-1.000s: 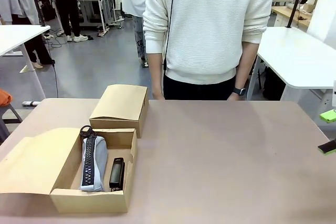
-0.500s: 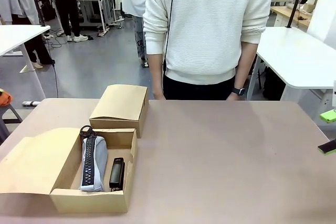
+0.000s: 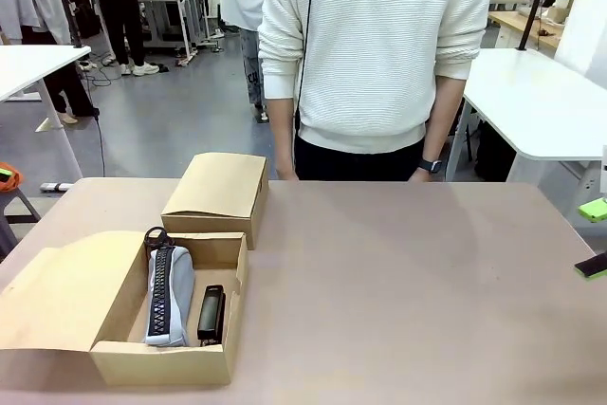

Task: Place items inside the box.
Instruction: Close the lid of the Mailer Box closest to the robot.

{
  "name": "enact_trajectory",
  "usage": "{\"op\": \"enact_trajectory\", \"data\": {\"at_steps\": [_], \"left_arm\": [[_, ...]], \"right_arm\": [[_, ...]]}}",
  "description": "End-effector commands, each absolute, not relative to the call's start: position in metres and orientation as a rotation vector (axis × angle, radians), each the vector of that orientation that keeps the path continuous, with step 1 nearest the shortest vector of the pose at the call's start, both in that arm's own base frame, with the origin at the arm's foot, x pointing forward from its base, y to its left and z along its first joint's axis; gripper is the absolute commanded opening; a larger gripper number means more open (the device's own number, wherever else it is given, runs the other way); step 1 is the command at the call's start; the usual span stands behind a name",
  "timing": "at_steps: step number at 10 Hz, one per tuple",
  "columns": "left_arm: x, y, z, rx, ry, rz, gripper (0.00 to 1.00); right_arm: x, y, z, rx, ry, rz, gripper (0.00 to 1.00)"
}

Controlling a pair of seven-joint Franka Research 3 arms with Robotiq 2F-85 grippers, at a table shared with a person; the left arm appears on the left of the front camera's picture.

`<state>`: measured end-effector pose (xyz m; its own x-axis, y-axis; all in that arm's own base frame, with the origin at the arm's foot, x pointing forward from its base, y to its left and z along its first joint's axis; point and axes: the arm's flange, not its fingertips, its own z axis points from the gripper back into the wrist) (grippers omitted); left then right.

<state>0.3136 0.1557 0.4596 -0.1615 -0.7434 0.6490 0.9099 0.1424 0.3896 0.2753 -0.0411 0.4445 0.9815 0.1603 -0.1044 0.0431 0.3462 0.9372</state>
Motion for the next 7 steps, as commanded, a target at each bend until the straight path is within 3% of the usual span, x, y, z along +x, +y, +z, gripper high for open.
{"op": "enact_trajectory", "data": {"at_steps": [1, 2, 7], "left_arm": [[0.313, 0.155, 0.454, -0.208, -0.919, -1.505, 1.0], [0.32, 0.165, 0.44, -0.155, -0.827, -1.521, 1.0], [0.332, 0.197, 0.358, -0.186, -0.65, -1.474, 1.0]], "right_arm": [[0.275, -0.041, 0.451, 1.231, 0.198, 0.058, 1.0], [0.275, -0.041, 0.451, 1.231, 0.198, 0.058, 1.0], [0.275, -0.041, 0.451, 1.231, 0.198, 0.058, 1.0]]}}
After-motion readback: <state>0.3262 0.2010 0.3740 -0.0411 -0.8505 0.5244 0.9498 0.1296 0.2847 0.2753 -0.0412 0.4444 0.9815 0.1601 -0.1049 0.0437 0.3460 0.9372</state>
